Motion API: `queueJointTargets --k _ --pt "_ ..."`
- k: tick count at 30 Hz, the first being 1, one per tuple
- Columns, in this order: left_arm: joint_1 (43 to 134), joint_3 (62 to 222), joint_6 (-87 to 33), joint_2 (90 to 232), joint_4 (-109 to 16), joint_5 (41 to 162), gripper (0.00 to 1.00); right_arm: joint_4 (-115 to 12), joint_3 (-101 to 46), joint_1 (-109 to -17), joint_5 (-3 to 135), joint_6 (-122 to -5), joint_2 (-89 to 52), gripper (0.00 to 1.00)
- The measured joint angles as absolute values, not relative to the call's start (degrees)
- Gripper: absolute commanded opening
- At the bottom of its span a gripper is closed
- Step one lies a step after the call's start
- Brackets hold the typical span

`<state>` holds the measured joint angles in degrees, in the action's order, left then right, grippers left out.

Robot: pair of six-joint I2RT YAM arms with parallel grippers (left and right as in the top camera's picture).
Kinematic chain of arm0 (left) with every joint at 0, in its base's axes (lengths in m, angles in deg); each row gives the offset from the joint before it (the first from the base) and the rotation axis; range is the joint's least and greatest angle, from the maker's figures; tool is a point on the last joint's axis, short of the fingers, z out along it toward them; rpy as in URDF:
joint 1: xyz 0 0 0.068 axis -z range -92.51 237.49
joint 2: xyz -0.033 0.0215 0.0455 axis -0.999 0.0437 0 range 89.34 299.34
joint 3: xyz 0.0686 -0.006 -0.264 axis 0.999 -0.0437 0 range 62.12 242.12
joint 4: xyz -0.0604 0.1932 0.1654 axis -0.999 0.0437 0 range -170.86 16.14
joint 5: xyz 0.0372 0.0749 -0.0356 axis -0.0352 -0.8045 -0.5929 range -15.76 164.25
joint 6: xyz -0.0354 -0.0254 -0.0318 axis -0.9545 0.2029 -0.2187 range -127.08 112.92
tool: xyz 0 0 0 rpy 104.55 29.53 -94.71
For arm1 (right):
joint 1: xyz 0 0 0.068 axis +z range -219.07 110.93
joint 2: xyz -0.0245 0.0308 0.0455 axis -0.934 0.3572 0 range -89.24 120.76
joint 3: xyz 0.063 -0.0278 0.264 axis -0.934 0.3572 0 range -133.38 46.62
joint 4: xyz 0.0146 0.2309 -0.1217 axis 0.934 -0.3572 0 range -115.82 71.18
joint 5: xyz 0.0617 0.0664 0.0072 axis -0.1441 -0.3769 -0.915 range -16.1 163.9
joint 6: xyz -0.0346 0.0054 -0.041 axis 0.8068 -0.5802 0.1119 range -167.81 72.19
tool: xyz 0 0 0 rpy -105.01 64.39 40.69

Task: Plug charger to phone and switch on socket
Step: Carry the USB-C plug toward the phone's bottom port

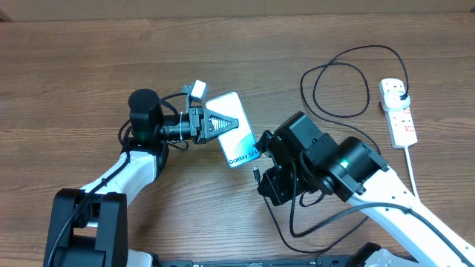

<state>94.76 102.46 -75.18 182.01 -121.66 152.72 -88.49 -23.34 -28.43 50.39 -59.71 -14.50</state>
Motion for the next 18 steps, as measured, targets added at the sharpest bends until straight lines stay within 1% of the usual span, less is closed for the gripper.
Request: queueJointTargets --k 5,18 --pt "94.8 102.5 -77.7 182.0 -124.6 152.8 0.04 -88.5 -23.3 -28.1 50.6 -60.3 -11.3 0.04" --pt "94.8 102.5 -78.9 182.0 -124.6 152.9 0.04 -87.0 -23.2 -27.8 51.9 -60.2 -10.8 0.04"
